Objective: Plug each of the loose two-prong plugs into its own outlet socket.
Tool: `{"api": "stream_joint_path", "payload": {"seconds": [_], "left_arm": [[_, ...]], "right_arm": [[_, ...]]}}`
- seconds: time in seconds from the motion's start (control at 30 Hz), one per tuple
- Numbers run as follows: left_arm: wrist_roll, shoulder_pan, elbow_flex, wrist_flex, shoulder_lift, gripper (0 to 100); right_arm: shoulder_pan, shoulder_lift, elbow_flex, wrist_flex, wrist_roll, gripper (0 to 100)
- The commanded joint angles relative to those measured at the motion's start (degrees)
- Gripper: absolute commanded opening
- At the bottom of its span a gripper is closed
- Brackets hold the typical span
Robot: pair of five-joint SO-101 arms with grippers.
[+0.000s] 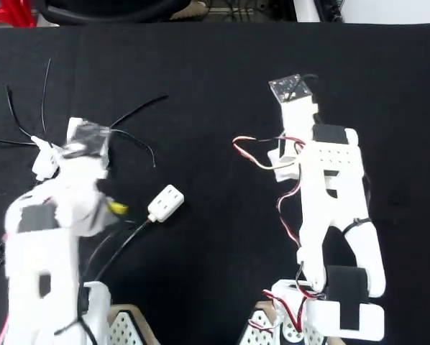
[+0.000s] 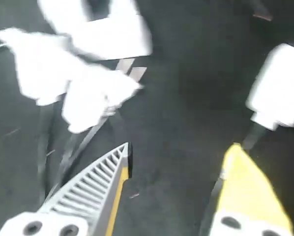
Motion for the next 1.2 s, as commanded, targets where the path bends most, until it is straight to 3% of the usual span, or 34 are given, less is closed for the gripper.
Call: {"api": "stream_joint_path", "payload": {"seconds": [0.0, 0.17, 0.3, 0.4, 0.53, 0.9, 1.07, 1.17], "left_arm": [[-0.70, -10.24, 2.15, 0.00, -10.46, 23], [-2.55, -19.82, 7.69, -4.92, -13.98, 21], [5.36, -26.51, 10.42, -9.58, -12.13, 21], [11.69, -27.30, 10.77, -11.43, -11.08, 21], [18.64, -17.98, 9.80, -12.13, -11.08, 21], [18.99, 3.56, -1.19, -11.08, -8.44, 21], [19.25, 7.87, -12.18, -12.04, 8.79, 21], [24.09, 7.78, -21.41, -11.87, 22.68, 21]], "right_arm": [[-0.97, -0.04, -2.59, -0.35, 0.26, 1.5], [-1.14, -0.04, -2.51, -0.35, 0.26, 1.5], [-1.23, -0.04, -1.98, -0.97, 0.35, 1.5], [-1.23, -0.04, -1.98, -1.76, 0.26, 1.5], [-1.23, -0.04, -1.80, -1.85, 0.26, 1.5], [-1.23, -0.13, -1.71, -3.87, -0.26, 1.5], [-1.14, -0.13, -0.75, -5.71, -2.20, 1.5], [-1.32, -0.13, 1.80, -9.32, -2.20, 1.5]]}}
